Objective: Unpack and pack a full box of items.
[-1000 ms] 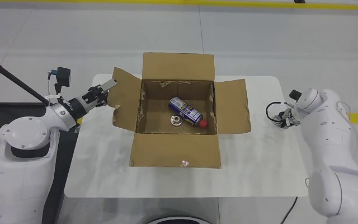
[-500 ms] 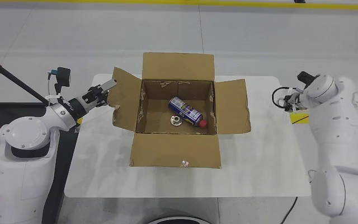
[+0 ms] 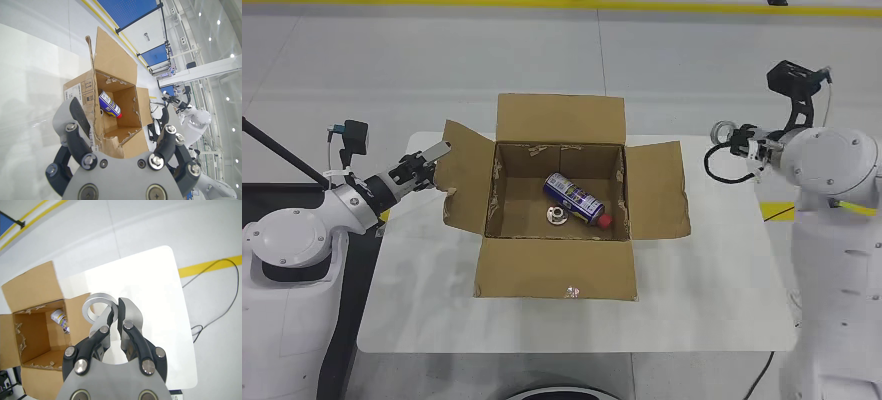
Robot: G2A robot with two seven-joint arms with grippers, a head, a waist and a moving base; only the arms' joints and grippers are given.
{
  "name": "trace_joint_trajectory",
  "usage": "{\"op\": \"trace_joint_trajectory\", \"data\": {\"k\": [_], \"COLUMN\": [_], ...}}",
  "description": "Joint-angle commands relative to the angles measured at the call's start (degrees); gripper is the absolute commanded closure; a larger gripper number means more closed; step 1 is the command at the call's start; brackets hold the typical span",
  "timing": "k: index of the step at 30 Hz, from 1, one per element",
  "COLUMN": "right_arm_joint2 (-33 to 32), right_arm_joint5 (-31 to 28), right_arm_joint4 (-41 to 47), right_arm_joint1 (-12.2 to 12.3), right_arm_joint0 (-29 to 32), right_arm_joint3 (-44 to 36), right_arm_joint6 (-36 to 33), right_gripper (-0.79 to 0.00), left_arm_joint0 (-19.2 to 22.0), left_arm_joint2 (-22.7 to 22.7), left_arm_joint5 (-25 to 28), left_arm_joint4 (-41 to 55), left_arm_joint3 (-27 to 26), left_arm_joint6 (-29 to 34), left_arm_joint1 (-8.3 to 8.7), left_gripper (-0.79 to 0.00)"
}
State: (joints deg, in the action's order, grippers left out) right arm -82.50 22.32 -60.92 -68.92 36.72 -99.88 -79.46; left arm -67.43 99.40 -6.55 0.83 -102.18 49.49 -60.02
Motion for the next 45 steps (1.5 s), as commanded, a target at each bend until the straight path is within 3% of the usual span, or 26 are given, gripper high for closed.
{"op": "trace_joint_trajectory", "data": {"k": [1, 6, 13, 28, 45], "right_arm_joint2": [2.92, 11.5, 27.41, 54.11, 63.48], "right_arm_joint5": [0.3, -0.53, -2.95, -6.65, -11.72], "right_arm_joint4": [1.57, 6.81, 12.7, 20.93, 21.51], "right_arm_joint1": [-0.42, -1.9, -5.43, -17.72, -29.12], "right_arm_joint0": [-0.64, -3.84, -11.73, -23.54, -25.31], "right_arm_joint3": [-1.96, -1.71, 8.31, 36.16, 54.5], "right_arm_joint6": [1.2, 4.73, 8.44, 14.35, 17.77], "right_gripper": [0.0, 0.0, 0.0, 0.0, 0.0], "left_arm_joint0": [0.0, 0.0, 0.0, 0.0, 0.0], "left_arm_joint2": [0.0, 0.0, 0.0, 0.0, 0.0], "left_arm_joint5": [0.0, 0.0, 0.0, 0.0, 0.0], "left_arm_joint4": [0.0, 0.0, 0.0, 0.0, 0.0], "left_arm_joint3": [0.0, 0.0, 0.0, 0.0, 0.0], "left_arm_joint6": [0.0, 0.0, 0.0, 0.0, 0.0], "left_arm_joint1": [0.0, 0.0, 0.0, 0.0, 0.0], "left_gripper": [-0.785, -0.785, -0.785, -0.785, -0.785]}}
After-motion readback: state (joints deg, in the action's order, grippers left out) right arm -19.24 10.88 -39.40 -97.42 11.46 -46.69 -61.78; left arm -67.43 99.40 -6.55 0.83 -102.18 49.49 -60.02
